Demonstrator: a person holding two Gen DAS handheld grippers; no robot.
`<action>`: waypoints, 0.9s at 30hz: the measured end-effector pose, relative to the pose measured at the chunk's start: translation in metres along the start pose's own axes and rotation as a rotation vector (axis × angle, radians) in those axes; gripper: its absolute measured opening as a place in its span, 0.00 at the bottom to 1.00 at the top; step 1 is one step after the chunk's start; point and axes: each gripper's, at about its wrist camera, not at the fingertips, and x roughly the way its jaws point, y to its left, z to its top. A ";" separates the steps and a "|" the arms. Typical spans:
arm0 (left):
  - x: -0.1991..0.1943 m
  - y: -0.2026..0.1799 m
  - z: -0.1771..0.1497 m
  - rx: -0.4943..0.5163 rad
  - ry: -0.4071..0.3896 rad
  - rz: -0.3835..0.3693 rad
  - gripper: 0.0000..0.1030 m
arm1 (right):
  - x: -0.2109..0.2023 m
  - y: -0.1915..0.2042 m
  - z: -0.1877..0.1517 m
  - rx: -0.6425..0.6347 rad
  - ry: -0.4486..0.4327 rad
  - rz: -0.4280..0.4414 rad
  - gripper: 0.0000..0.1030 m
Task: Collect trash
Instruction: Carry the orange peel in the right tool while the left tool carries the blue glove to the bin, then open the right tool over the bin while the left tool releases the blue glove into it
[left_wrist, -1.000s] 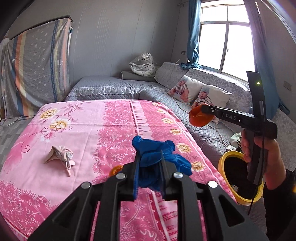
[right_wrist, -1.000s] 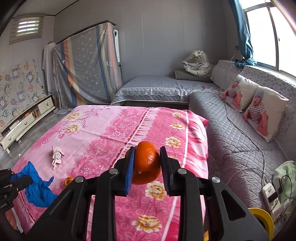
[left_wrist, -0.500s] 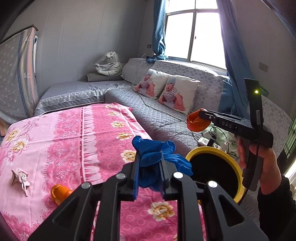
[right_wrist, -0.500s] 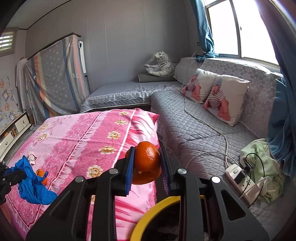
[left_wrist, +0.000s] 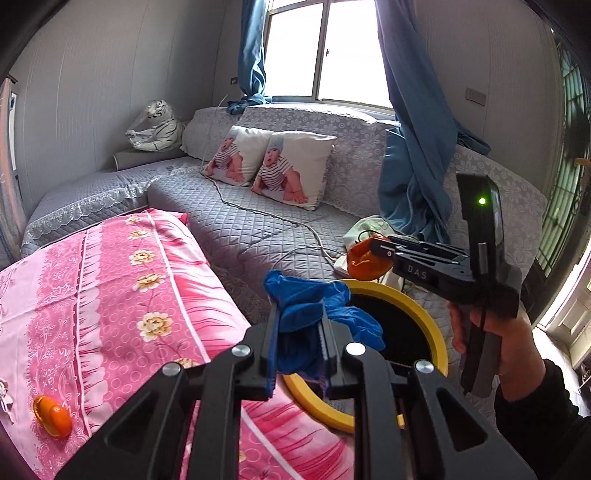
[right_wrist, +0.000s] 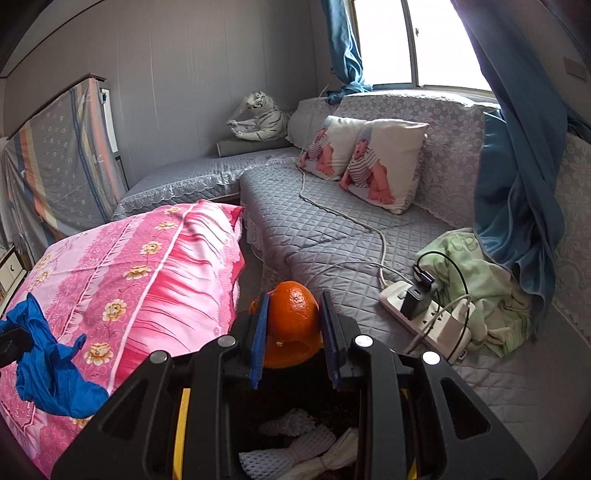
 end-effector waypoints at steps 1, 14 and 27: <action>0.002 -0.004 0.000 0.006 0.002 -0.006 0.16 | 0.000 -0.005 -0.003 0.007 0.004 -0.010 0.24; 0.035 -0.048 -0.003 0.069 0.025 -0.036 0.15 | 0.010 -0.043 -0.032 0.063 0.060 -0.063 0.25; 0.062 -0.053 -0.012 0.039 0.083 -0.056 0.16 | 0.023 -0.045 -0.042 0.072 0.093 -0.059 0.25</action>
